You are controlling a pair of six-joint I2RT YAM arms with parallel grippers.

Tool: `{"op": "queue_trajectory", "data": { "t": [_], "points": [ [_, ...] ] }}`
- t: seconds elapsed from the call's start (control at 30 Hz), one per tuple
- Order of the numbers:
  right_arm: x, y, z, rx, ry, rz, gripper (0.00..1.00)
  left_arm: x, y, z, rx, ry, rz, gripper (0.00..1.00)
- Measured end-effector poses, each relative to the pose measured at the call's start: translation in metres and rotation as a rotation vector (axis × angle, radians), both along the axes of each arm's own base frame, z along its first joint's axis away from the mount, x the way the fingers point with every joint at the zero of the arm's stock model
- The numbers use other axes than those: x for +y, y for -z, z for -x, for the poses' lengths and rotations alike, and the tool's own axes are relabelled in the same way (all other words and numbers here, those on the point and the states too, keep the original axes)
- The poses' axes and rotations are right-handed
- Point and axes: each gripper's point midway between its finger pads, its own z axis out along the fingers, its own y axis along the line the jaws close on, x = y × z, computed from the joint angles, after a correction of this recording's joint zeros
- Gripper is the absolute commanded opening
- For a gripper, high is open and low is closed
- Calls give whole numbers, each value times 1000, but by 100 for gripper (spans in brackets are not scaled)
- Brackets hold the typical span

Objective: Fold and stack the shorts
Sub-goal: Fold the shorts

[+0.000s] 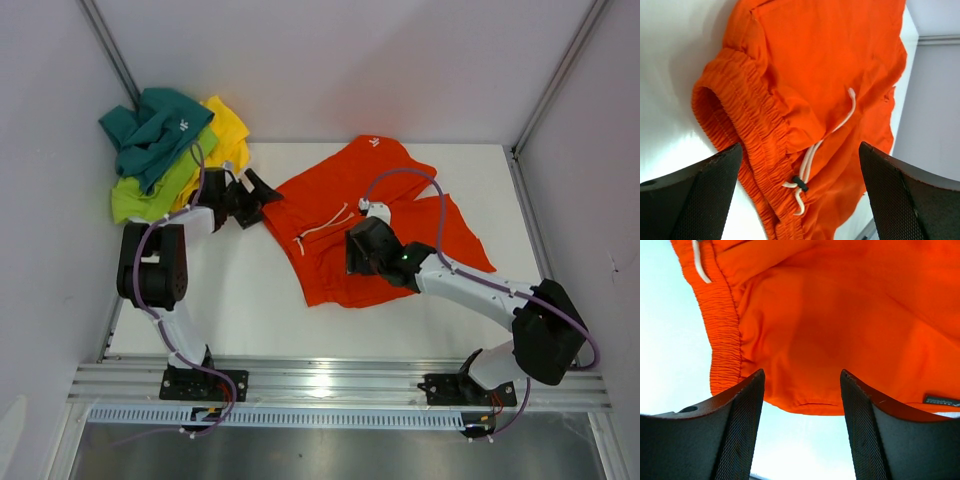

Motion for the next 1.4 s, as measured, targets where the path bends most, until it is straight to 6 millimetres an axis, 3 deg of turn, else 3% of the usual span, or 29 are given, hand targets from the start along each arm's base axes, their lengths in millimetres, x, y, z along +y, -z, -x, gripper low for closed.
{"op": "queue_trajectory", "data": {
  "t": [0.23, 0.47, 0.87, 1.03, 1.13, 1.23, 1.4],
  "points": [
    [-11, 8, 1, 18, 8, 7, 64, -14, -5, 10, 36, 33, 99, 99],
    [-15, 5, -1, 12, 12, 0, 64, -21, 19, 41, 137, 60, 110, 99],
    [-42, 8, -13, 35, 73, -22, 63, -31, -24, 100, 53, 101, -42, 99],
    [-91, 16, -23, 89, 212, -107, 65, -49, -39, 148, -30, 142, -148, 99],
    [-139, 15, -26, 95, 370, -188, 65, -62, -46, 181, -106, 187, -222, 99],
    [-175, 8, -22, 83, 493, -274, 64, -73, -54, 206, -200, 237, -308, 99],
    [-228, 4, -14, 56, 705, -376, 62, -79, -53, 226, -257, 280, -406, 99]
  ]
}}
